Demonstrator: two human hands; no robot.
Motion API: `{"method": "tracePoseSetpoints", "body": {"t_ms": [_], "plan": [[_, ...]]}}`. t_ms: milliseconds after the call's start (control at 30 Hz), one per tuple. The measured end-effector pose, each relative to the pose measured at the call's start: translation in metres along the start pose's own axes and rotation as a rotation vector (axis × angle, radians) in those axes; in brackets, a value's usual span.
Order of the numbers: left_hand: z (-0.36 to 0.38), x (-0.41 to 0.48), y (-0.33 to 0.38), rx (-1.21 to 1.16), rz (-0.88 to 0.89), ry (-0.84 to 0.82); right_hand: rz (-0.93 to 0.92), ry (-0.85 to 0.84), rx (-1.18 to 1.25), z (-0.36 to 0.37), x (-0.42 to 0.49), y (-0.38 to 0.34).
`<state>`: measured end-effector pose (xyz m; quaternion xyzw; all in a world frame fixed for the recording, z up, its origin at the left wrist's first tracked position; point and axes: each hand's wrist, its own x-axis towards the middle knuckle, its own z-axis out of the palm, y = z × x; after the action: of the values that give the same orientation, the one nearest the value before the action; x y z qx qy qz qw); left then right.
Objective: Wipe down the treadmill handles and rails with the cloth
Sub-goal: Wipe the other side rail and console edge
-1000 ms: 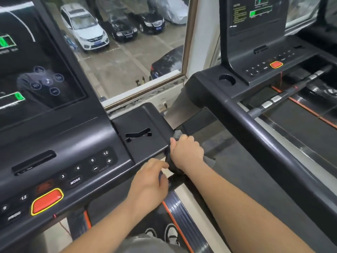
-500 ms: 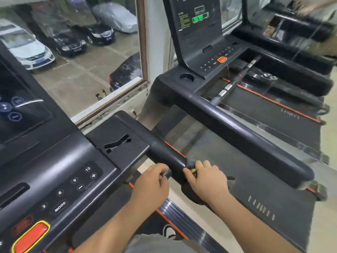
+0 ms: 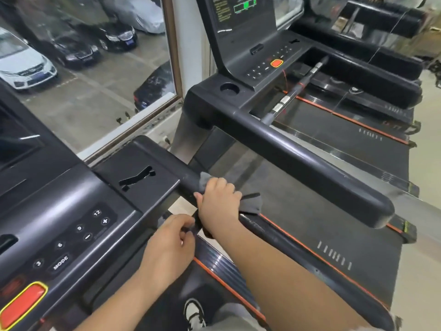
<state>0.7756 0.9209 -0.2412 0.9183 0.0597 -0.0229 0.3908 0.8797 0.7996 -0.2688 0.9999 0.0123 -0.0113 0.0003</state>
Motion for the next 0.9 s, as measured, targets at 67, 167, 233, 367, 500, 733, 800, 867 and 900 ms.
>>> {"method": "tracePoseSetpoints", "body": {"t_ms": [67, 167, 233, 367, 500, 733, 800, 867, 900], "plan": [[-0.005, -0.002, 0.002, 0.046, -0.014, 0.005, -0.041, 0.018, 0.024, 0.001, 0.005, -0.006], [0.005, 0.0, 0.012, 0.048, -0.024, 0.025, -0.14, 0.073, 0.064, 0.004, -0.005, 0.016], [0.024, -0.001, 0.028, -0.007, -0.01, 0.02, -0.206, 0.072, 0.067, 0.005, -0.022, 0.045], [0.059, -0.008, 0.047, -0.098, -0.008, 0.019, -0.207, 0.026, 0.016, 0.005, -0.077, 0.111], [0.092, -0.018, 0.065, -0.122, -0.032, -0.024, -0.208, 0.016, -0.048, 0.009, -0.121, 0.178], [0.1, -0.041, 0.077, 0.191, 0.134, -0.139, -0.182, 0.009, -0.093, 0.023, -0.095, 0.158], [0.097, -0.04, 0.078, 0.21, 0.113, -0.121, -0.197, 0.005, 0.013, 0.015, -0.078, 0.144], [0.096, -0.038, 0.079, 0.174, 0.076, -0.066, -0.204, -0.041, 0.118, 0.003, -0.063, 0.134], [0.097, -0.037, 0.08, 0.166, 0.073, -0.042, -0.194, -0.077, 0.154, 0.001, -0.06, 0.134]]}}
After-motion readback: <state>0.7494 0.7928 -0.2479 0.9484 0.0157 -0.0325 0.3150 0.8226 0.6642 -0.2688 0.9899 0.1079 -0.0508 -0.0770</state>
